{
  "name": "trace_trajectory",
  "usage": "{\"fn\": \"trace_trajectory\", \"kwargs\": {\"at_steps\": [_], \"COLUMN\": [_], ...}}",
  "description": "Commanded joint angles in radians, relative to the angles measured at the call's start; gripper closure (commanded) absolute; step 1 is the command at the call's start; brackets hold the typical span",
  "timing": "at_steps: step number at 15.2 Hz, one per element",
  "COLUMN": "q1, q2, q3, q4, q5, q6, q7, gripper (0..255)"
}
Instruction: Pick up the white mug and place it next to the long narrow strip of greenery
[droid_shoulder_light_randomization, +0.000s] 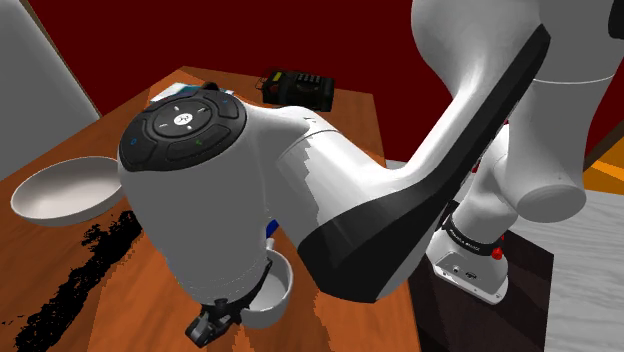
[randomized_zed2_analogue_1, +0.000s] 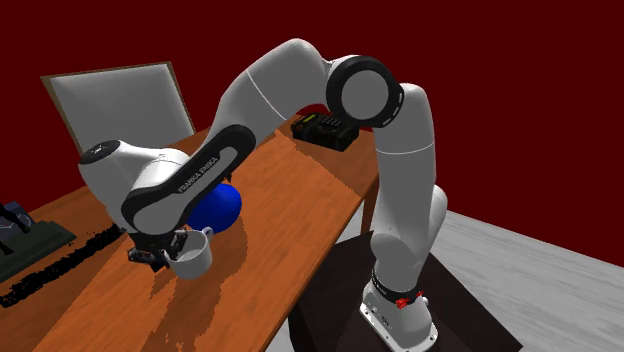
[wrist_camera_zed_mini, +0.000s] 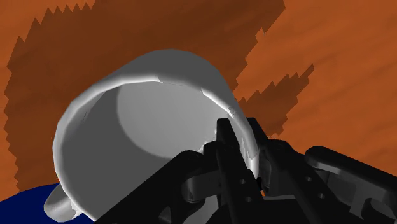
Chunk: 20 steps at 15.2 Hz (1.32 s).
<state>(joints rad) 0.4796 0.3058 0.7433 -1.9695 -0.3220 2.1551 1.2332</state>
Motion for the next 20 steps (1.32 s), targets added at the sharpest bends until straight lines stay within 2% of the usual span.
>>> {"fn": "trace_trajectory", "kwargs": {"at_steps": [1, 7, 8, 13, 17, 20], "q1": [0.001, 0.001, 0.001, 0.001, -0.018, -0.017], "q2": [0.006, 0.006, 0.006, 0.006, -0.060, -0.060], "q3": [-0.004, -0.004, -0.004, -0.004, 0.026, 0.026], "q4": [-0.005, -0.005, -0.005, -0.005, 0.052, 0.052], "q5": [-0.007, -0.007, -0.007, -0.007, 0.058, 0.058], "q6": [0.010, 0.010, 0.010, 0.010, -0.093, -0.093], "q7": [0.003, 0.003, 0.003, 0.003, -0.039, -0.039], "gripper": [255, 255, 0, 0, 0, 0]}}
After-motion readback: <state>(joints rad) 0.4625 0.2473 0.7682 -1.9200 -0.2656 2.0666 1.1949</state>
